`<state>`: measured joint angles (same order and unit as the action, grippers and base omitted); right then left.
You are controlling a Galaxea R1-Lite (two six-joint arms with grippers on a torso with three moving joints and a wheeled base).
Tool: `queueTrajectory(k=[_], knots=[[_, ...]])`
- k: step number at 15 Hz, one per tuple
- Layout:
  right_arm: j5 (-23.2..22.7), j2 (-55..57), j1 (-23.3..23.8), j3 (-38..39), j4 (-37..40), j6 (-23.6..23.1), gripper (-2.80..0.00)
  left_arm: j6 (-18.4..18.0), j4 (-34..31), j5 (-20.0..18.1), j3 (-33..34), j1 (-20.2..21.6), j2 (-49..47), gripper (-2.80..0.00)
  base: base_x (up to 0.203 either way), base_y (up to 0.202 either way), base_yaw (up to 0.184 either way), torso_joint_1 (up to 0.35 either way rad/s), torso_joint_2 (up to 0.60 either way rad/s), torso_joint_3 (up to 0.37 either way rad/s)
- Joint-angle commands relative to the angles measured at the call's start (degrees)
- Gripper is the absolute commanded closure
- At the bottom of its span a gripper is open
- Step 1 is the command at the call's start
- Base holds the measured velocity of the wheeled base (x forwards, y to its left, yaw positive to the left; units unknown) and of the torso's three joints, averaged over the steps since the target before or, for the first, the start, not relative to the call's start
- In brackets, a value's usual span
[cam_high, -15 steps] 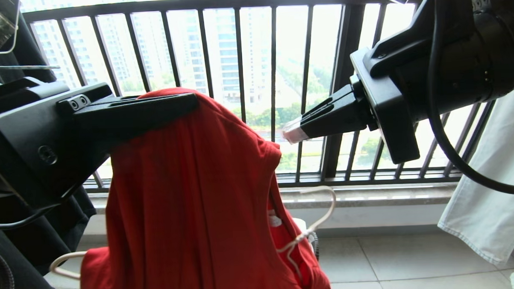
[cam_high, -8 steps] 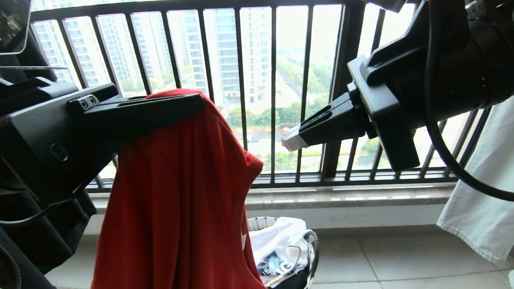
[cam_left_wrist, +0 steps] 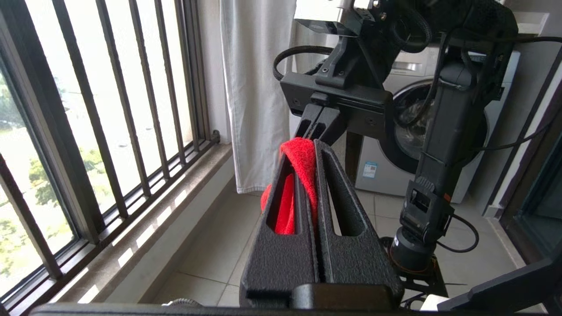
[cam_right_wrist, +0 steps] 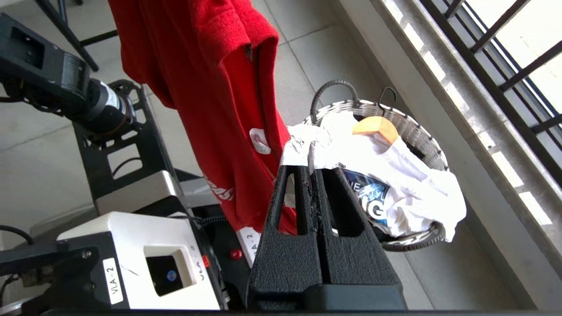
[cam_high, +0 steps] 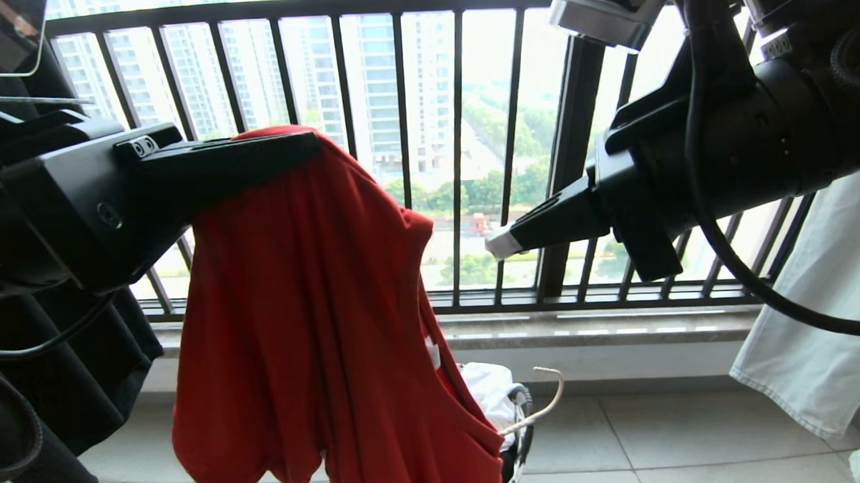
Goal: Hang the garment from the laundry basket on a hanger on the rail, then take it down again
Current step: Hang the clothes rack on the clothesline
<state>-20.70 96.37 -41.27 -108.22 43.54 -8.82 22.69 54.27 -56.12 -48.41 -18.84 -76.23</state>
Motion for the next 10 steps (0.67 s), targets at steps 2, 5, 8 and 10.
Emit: queueTrajectory(k=[2,5,8,10], knots=[[1.4,0.7,1.3,2.4,0.2,9.5,0.0,0.4,0.3,-0.3,-2.0,3.9,-1.7,0.0,0.0,0.0,0.0,0.0,0.0,0.0],[1.7,1.9,1.4,4.7,0.2,19.5,0.0,0.4,0.3,-0.3,-2.9,5.1,-2.5,0.0,0.0,0.0,0.0,0.0,0.0,0.0],[1.6,5.7,1.4,7.1,0.1,26.4,0.0,0.4,0.3,0.0,-3.8,6.1,-3.3,0.0,0.0,0.0,0.0,0.0,0.0,0.0],[1.6,6.6,1.3,11.1,-2.3,28.6,0.0,0.4,0.3,0.2,-4.7,7.5,-4.0,0.0,0.0,0.0,0.0,0.0,0.0,0.0]])
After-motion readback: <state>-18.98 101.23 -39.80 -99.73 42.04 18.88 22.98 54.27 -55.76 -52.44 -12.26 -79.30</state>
